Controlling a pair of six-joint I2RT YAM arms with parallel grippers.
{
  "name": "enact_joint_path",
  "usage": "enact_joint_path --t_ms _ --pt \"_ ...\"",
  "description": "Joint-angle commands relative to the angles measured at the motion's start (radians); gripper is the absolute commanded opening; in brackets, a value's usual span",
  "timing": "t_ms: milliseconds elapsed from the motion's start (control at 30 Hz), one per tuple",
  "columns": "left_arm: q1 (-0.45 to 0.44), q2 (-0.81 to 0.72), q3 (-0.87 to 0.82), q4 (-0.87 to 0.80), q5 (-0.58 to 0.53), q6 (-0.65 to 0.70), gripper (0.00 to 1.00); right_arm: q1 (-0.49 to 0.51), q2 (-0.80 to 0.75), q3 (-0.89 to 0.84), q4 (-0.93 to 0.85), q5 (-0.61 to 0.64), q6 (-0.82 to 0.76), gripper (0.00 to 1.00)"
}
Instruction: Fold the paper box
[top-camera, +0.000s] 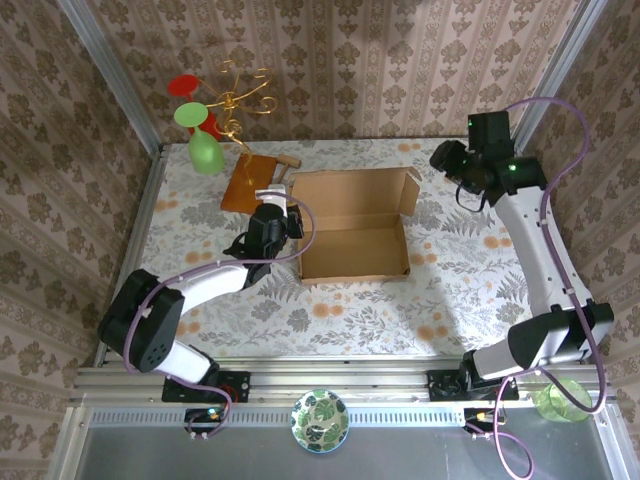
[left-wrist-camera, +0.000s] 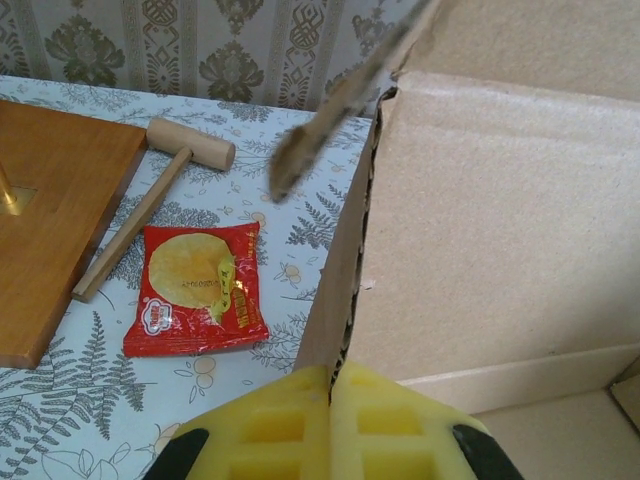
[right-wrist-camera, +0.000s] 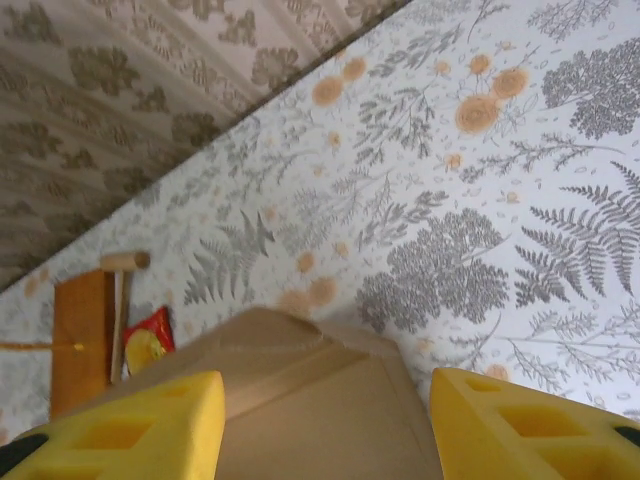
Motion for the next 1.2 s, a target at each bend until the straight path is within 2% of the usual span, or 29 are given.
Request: enact_joint_path --t_ms 0,200,333,433,700,1167 --pt "0.001 0.019 -0.04 0.146 0.032 0.03 0.0 -0.045 0.104 0.044 -0.016 -0.113 0.133 0.58" --pt "-0.007 0.049 -0.096 0.282 0.031 0.034 0.0 -0.055 0.331 0.226 -0.151 -0.295 0.171 0.58" --pt "-0.013 0.058 -0.121 0.325 0.016 0.03 0.0 -0.055 0.375 0.237 -0.197 -0.349 0.164 0.58" --pt "-0.027 0.061 -0.13 0.341 0.001 0.034 0.0 -0.054 0.365 0.198 -0.219 -0.378 0.152 0.58" --pt "-0.059 0.066 -0.149 0.365 -0.046 0.033 0.0 -0.048 0.247 -0.034 -0.179 -0.499 0.204 0.56" --pt "-0.072 0.1 -0.161 0.39 -0.061 -0.007 0.0 -0.042 0.154 -0.216 -0.066 -0.595 0.317 0.53"
